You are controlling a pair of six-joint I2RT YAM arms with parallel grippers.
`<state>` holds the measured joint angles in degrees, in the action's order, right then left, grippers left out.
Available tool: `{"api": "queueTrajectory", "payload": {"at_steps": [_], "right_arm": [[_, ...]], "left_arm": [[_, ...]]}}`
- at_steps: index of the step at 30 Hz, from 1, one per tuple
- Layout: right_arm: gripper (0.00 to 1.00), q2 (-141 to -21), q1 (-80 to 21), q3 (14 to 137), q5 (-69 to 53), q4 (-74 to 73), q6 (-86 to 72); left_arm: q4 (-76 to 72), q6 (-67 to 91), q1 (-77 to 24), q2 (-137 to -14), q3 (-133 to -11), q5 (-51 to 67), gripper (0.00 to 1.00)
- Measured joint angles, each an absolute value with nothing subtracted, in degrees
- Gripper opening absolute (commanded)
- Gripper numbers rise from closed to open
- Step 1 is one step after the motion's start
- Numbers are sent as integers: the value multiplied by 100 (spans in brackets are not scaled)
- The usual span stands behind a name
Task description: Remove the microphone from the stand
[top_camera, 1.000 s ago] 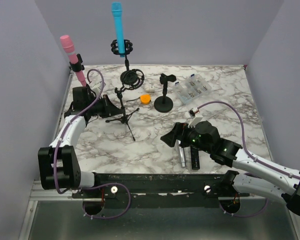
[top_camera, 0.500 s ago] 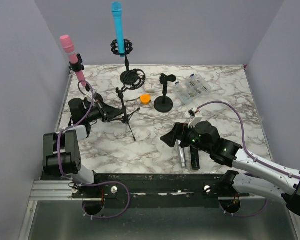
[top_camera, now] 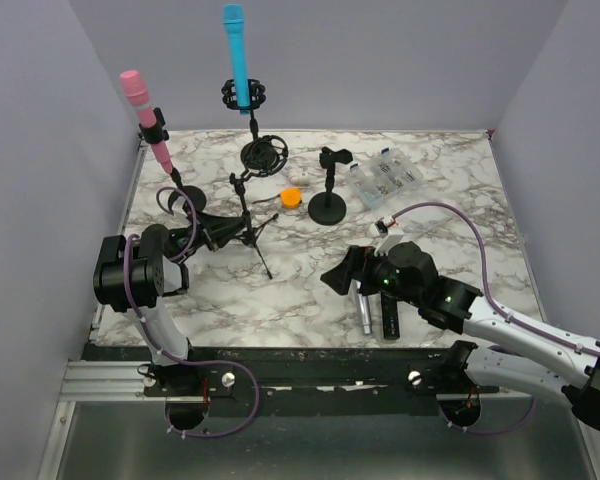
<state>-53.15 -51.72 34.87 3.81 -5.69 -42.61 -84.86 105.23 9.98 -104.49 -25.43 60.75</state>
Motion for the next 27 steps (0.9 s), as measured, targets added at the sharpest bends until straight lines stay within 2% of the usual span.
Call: {"api": "queueTrajectory", "payload": {"at_steps": [4,9,15,18,23,26,27], "right_arm": [[100,-5345,-5172,3487,379,-567,-4254],[100,-5391,-5172,3487,379,-565,-4252],[100,-5395,-5172,3485,379,-563,-4252],[100,-5398,-5172,3485,379,-563,-4254],[100,-5393,-5179,3424,379,-534,-4254],[100,-5400,-5179,3378,379,-517,-4254],[100,-5413,-5181,3376,377,-517,-4254]], "left_arm": [[-8506,10510,1081,-10420,-2416,5929,54],[-7789,9909,1173,-9948,-2202,5782,56],[-6073,8558,1194,-8493,-2097,5555,58],[-4788,7778,1210,-7675,-2093,5271,61],[-1479,5706,1216,-5358,-2646,3883,66],[-386,4698,1214,-4248,-3183,3367,70],[-213,4480,1208,-4034,-3326,3319,75]]}}
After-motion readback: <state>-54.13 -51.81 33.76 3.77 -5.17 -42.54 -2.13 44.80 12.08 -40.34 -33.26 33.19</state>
